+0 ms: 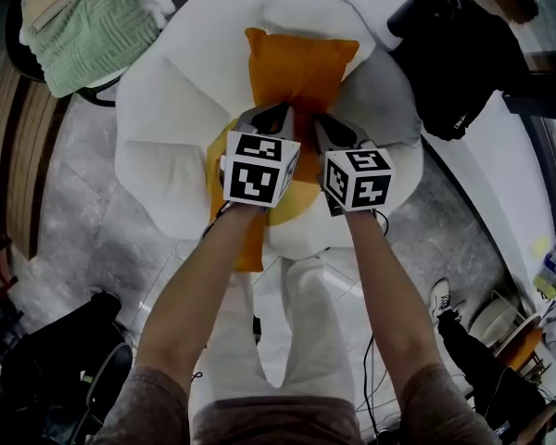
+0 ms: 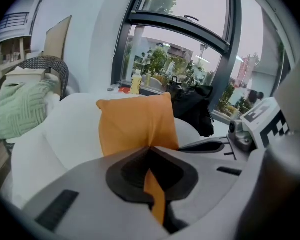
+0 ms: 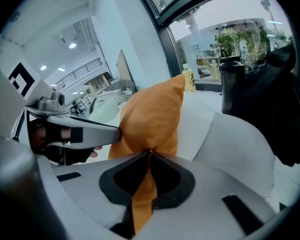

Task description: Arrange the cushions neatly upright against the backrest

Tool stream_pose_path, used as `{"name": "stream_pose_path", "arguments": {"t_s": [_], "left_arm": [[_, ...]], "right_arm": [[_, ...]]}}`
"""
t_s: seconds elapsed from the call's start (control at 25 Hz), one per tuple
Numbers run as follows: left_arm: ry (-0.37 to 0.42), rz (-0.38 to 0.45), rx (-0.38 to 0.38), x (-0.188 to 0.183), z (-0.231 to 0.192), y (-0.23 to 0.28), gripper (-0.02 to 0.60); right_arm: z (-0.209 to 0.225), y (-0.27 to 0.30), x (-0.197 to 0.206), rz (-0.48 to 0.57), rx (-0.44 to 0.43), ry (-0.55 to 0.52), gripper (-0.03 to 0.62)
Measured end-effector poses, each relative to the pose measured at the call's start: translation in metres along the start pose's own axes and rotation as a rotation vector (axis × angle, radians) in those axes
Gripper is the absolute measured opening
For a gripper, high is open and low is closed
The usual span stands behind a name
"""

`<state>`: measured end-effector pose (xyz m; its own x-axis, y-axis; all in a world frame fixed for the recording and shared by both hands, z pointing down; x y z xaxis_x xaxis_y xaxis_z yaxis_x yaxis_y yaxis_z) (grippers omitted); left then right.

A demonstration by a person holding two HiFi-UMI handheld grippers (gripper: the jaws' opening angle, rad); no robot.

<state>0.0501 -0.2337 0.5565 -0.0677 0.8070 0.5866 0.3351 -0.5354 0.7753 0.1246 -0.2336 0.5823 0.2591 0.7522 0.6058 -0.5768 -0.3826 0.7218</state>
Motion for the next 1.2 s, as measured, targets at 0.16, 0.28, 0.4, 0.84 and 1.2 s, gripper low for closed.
{"name": "stream_pose_path", "arguments": {"t_s": [0.16, 0.28, 0.4, 0.84, 1.2], "left_arm": [[-0.007, -0.014, -0.002, 0.001, -0.006, 0.014, 0.008], [-0.014, -0.026, 0.002, 0.004, -0.010, 0.025, 0.008], [0.005, -0.036, -0.003, 0.010, -0.014, 0.033, 0.009], [-0.046, -0.035, 0.031, 0.024, -0.009, 0.047, 0.025], [-0.029, 0.014, 0.029, 0.014, 0.011, 0.021, 0.034]], "right_arm": [[0.008, 0.014, 0.002, 0.007, -0.002, 0.002, 0.041], [0.016, 0.026, 0.006, 0.001, -0.007, 0.011, 0.041], [0.019, 0.036, 0.010, -0.003, -0.010, 0.011, 0.043], [0.030, 0.044, 0.025, -0.023, 0.026, -0.003, 0.046], [0.038, 0.005, 0.036, -0.002, 0.132, 0.041, 0.048]]}}
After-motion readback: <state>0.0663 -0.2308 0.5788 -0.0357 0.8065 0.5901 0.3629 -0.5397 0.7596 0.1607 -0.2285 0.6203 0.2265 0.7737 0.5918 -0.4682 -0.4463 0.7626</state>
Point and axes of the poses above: the fingertips, and each gripper's own axes: y forward along the fingers, z to its right, x out of its underside, the point moved 2 cm from there along -y, backward along the fingers, and after that the axes turned 6 degrees about -z, right-handed, at the moved point
